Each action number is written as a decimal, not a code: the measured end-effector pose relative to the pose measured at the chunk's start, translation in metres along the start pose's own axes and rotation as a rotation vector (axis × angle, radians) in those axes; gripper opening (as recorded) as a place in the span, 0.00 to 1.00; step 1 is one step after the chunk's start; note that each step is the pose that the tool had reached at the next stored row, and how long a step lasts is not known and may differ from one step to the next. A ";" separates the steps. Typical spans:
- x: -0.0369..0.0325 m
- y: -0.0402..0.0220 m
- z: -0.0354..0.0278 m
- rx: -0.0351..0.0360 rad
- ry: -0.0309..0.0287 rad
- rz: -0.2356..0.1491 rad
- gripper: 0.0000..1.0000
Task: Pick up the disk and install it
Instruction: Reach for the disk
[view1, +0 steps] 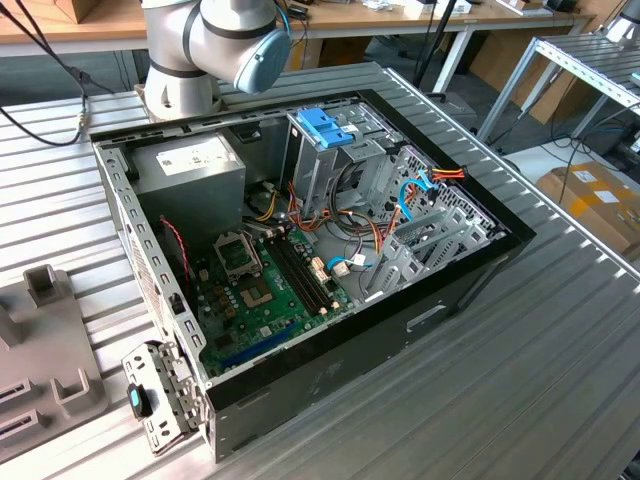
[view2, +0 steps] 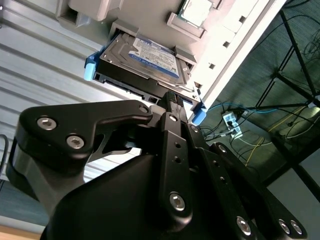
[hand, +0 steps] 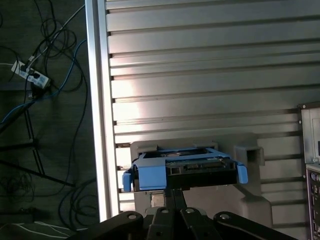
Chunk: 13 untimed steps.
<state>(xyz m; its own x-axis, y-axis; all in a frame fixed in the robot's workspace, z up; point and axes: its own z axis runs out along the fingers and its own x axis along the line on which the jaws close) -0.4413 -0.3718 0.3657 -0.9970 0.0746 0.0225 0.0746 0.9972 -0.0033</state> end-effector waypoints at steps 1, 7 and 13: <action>0.0000 0.0000 0.0000 0.0000 0.0000 0.000 0.11; 0.0004 0.0050 0.0007 -0.0001 -0.0002 0.000 0.11; 0.0007 0.0098 0.0027 0.0033 -0.0003 -0.003 0.11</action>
<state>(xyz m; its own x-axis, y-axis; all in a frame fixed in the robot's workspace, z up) -0.4413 -0.3620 0.3630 -0.9972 0.0718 0.0222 0.0717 0.9974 -0.0065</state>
